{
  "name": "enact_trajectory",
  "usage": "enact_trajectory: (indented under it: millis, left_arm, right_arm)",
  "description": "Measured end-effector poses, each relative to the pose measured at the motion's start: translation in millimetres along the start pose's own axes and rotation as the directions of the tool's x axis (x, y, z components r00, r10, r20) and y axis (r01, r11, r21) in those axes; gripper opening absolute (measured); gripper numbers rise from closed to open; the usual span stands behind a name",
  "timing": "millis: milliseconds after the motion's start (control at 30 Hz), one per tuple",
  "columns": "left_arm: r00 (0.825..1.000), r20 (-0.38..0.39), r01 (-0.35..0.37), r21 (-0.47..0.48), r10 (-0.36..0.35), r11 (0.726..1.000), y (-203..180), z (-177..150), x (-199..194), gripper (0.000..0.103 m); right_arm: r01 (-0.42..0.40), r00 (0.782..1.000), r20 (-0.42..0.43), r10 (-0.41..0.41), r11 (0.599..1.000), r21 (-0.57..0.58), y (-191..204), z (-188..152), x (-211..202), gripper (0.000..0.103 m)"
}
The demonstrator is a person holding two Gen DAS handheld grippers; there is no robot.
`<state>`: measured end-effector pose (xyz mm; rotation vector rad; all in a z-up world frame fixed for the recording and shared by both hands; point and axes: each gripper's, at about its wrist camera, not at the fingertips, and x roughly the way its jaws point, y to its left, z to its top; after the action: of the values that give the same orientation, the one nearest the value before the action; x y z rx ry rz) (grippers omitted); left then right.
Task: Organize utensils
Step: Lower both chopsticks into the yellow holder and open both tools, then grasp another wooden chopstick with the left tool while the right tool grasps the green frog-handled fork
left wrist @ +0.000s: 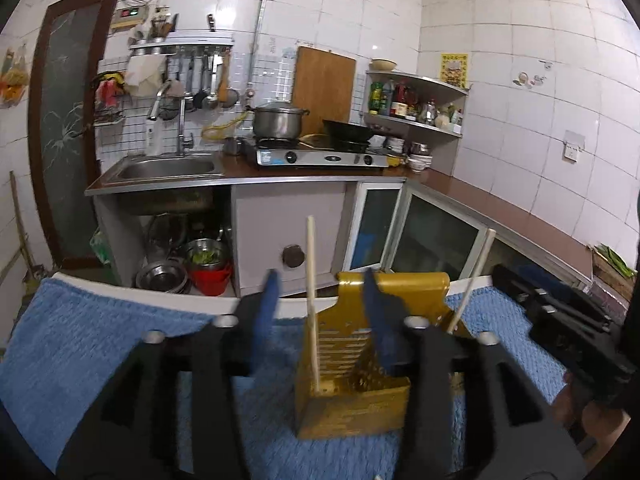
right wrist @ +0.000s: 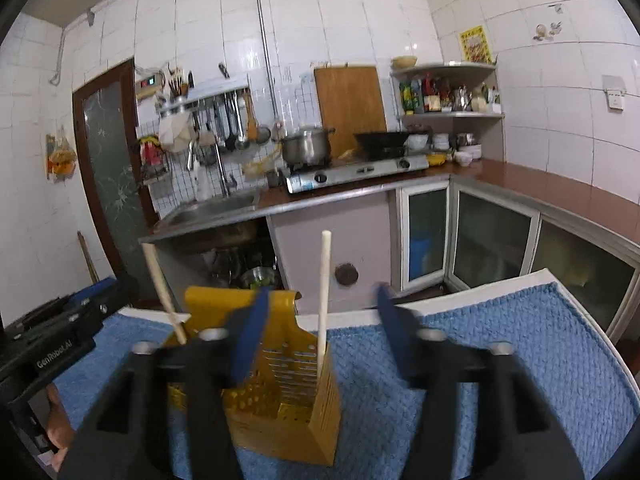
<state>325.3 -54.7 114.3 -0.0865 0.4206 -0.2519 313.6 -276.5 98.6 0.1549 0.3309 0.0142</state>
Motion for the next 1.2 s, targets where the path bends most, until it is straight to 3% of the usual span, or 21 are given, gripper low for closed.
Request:
enact_trajectory:
  millis: [100, 167, 233, 367, 667, 1033, 1200]
  left_arm:
    - [1.000, -0.019, -0.006, -0.025, 0.006, 1.000, 9, -1, -18, 0.060]
    - [0.999, -0.036, -0.012, -0.041, 0.011, 0.999, 15, -3, -29, 0.078]
    - [0.999, -0.041, -0.038, -0.045, 0.036, 0.998, 22, -9, -44, 0.086]
    - [0.994, -0.088, -0.061, -0.042, 0.058, 0.997, 30, -26, -62, 0.094]
    - [0.982, -0.162, -0.106, -0.048, 0.097, 0.993, 48, -75, -89, 0.098]
    - [0.965, -0.241, -0.124, -0.075, 0.103, 0.989, 42, -122, -100, 0.098]
    - [0.937, -0.325, -0.156, -0.064, 0.128, 0.986, 42, -147, -81, 0.098]
  right_arm:
    - [0.018, 1.000, -0.015, -0.019, 1.000, -0.012, -3, -3, -18, 0.059]
    - [0.033, 0.999, -0.035, -0.033, 0.999, -0.009, -6, -4, -27, 0.059]
    - [0.052, 0.997, -0.062, -0.053, 0.999, -0.010, -11, -11, -39, 0.059]
    - [0.070, 0.991, -0.113, -0.071, 0.997, -0.013, -16, -26, -57, 0.059]
    - [0.088, 0.984, -0.152, -0.092, 0.996, -0.033, -15, -70, -87, 0.059]
    - [0.090, 0.980, -0.171, -0.100, 0.994, -0.067, -2, -116, -102, 0.059]
    - [0.087, 0.965, -0.239, -0.105, 0.992, -0.086, 1, -141, -88, 0.059]
